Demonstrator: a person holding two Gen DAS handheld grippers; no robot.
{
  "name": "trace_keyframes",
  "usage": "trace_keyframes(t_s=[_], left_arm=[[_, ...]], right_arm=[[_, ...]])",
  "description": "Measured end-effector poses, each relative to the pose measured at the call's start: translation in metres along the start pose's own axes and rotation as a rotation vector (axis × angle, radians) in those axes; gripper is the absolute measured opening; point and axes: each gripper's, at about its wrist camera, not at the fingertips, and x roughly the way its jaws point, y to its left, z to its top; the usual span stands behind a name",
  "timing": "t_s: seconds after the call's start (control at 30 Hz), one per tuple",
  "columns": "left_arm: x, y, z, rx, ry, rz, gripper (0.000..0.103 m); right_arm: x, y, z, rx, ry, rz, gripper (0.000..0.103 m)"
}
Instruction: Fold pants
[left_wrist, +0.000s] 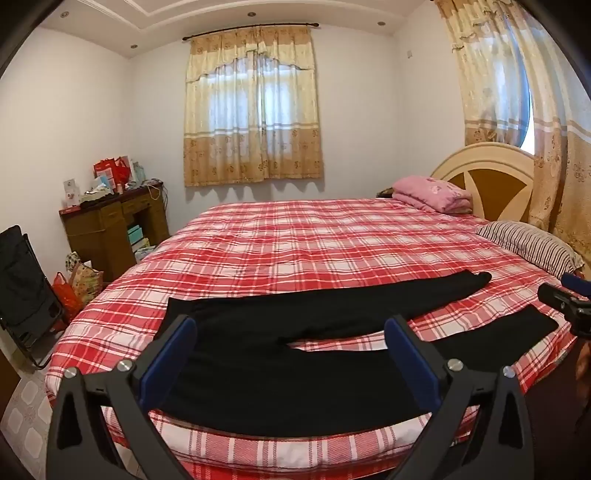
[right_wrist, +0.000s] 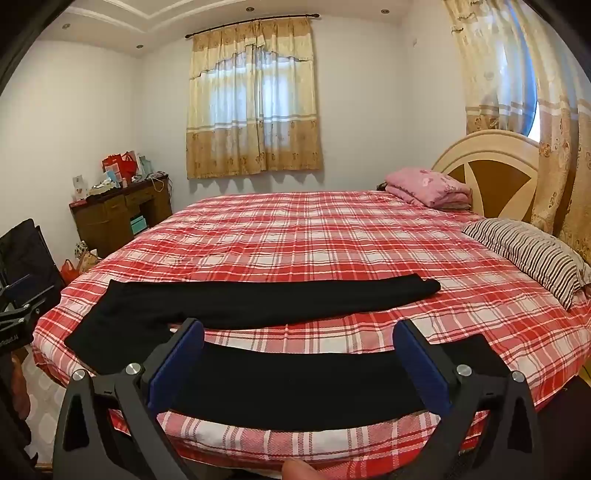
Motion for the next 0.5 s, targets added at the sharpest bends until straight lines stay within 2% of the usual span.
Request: trace_keyframes(t_s=[0.5], left_arm=[[0.0028,0.0028,-0.0011,-0.032,0.011,-0.007,0.103]], right_arm=[[0.0021,-0.0011,-0.0016,-0.004,-0.006,-0.008,0.102]])
